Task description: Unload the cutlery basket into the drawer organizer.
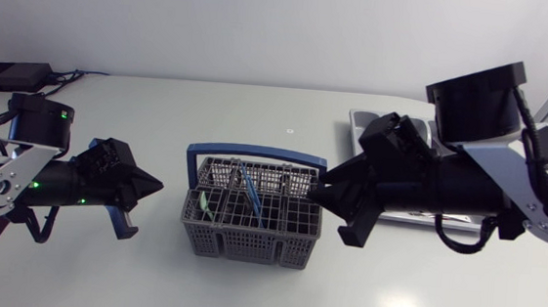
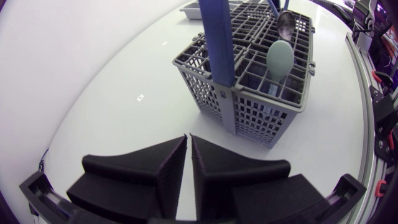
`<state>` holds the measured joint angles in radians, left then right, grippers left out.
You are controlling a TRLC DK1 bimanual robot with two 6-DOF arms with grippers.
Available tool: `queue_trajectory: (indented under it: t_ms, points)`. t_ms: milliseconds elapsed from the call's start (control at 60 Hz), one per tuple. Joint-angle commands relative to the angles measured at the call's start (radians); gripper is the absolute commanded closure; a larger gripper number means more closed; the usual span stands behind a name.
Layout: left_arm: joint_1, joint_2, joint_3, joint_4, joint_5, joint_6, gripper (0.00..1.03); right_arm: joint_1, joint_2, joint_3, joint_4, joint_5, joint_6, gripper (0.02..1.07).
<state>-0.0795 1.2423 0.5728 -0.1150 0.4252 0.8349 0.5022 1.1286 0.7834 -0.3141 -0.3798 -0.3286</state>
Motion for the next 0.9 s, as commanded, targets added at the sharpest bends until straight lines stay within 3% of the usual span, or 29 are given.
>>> queue_trajectory:
  t_ms: [0, 83, 217, 450, 883]
  points:
    - [-0.002, -0.006, 0.010, -0.009, 0.017, 0.010, 0.84, -0.045, -0.021, -0.055, -0.020, 0.005, 0.013, 0.52]
    - [-0.011, -0.003, 0.015, -0.008, 0.017, 0.006, 0.84, -0.087, -0.036, -0.070, -0.028, 0.004, 0.002, 0.63]
    - [-0.023, 0.023, 0.025, 0.008, 0.017, -0.005, 0.84, -0.166, -0.029, -0.075, -0.056, -0.010, -0.033, 0.95]
    - [-0.055, 0.088, 0.042, 0.023, 0.017, -0.020, 0.84, -0.214, 0.134, -0.065, -0.023, -0.010, -0.061, 0.96]
    - [-0.103, 0.105, 0.025, 0.028, 0.020, -0.048, 0.84, -0.083, 0.303, -0.006, 0.076, 0.007, -0.004, 0.96]
